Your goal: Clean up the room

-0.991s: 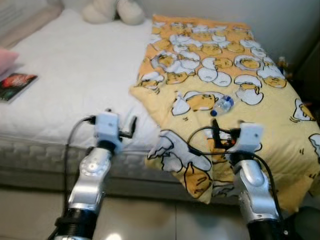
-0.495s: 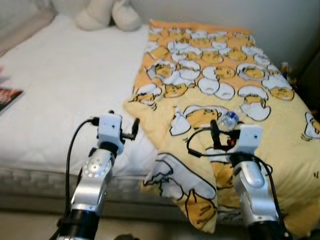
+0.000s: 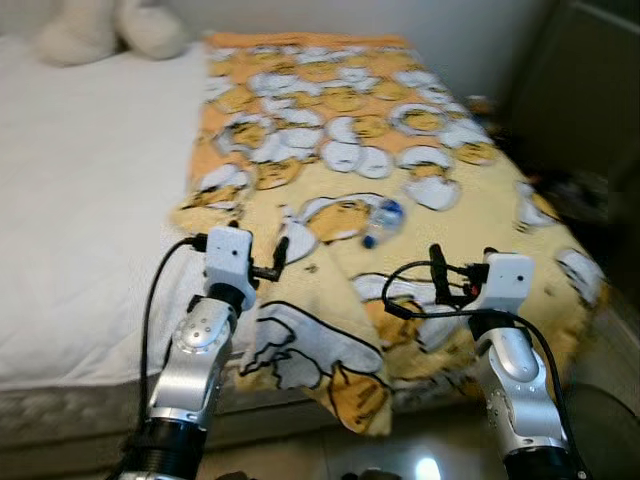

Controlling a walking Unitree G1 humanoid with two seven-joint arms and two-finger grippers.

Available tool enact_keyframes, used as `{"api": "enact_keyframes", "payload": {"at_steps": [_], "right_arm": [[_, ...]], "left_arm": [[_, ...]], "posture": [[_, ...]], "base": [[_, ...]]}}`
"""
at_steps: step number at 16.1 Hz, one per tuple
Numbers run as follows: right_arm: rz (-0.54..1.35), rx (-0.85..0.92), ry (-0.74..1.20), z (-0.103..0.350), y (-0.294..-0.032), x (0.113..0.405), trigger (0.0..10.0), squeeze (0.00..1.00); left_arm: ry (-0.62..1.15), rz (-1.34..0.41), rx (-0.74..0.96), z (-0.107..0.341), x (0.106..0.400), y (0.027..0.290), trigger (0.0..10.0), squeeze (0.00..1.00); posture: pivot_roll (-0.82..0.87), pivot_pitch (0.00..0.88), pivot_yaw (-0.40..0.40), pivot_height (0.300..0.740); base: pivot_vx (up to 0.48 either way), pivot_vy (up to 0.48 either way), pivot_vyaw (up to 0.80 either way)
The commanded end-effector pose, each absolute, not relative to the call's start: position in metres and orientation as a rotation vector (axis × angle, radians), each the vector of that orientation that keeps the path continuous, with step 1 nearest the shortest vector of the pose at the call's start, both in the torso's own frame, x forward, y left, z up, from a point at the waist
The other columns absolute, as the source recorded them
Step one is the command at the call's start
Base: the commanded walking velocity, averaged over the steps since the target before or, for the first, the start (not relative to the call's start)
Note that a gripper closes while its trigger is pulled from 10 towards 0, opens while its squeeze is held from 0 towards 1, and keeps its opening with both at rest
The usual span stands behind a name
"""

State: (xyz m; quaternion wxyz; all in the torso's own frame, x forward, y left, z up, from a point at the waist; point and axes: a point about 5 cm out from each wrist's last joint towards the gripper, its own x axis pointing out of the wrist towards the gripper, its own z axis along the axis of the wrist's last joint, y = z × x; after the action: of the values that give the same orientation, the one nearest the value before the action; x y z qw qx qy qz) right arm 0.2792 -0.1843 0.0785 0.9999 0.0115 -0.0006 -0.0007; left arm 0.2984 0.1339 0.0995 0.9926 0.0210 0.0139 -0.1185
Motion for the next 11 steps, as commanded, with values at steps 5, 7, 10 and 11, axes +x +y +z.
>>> {"api": "enact_keyframes", "payload": {"at_steps": [5, 7, 10, 11], "right_arm": [[-0.024, 0.031, -0.009, 0.0809, -0.1898, 0.2785, 10.0, 0.0], [-0.024, 0.024, -0.006, 0.0802, -0.1908, 0.2778, 10.0, 0.0], [-0.033, 0.014, -0.008, 0.0802, -0.1928, 0.2774, 10.0, 0.0], [-0.034, 0.019, -0.006, 0.08, -0.1929, 0.2773, 10.0, 0.0]], "left_arm": [[0.05, -0.198, 0.089, 0.0984, 0.3019, 0.141, 10.0, 0.0], [0.051, -0.201, 0.094, 0.0982, 0.302, 0.1424, 10.0, 0.0], [0.028, -0.247, 0.074, 0.1018, 0.3028, 0.1385, 10.0, 0.0], [0.022, -0.262, 0.072, 0.1028, 0.3032, 0.1366, 10.0, 0.0]], "posture": [[0.04, 0.0, -0.04, 0.723], [0.03, 0.0, -0.038, 0.723], [0.03, 0.0, -0.034, 0.723], [0.03, 0.0, -0.034, 0.723]], "base": [[0.0, 0.192, -0.49], [0.0, 0.0, 0.0], [0.0, 0.159, 0.0], [0.0, 0.476, -0.71]]}}
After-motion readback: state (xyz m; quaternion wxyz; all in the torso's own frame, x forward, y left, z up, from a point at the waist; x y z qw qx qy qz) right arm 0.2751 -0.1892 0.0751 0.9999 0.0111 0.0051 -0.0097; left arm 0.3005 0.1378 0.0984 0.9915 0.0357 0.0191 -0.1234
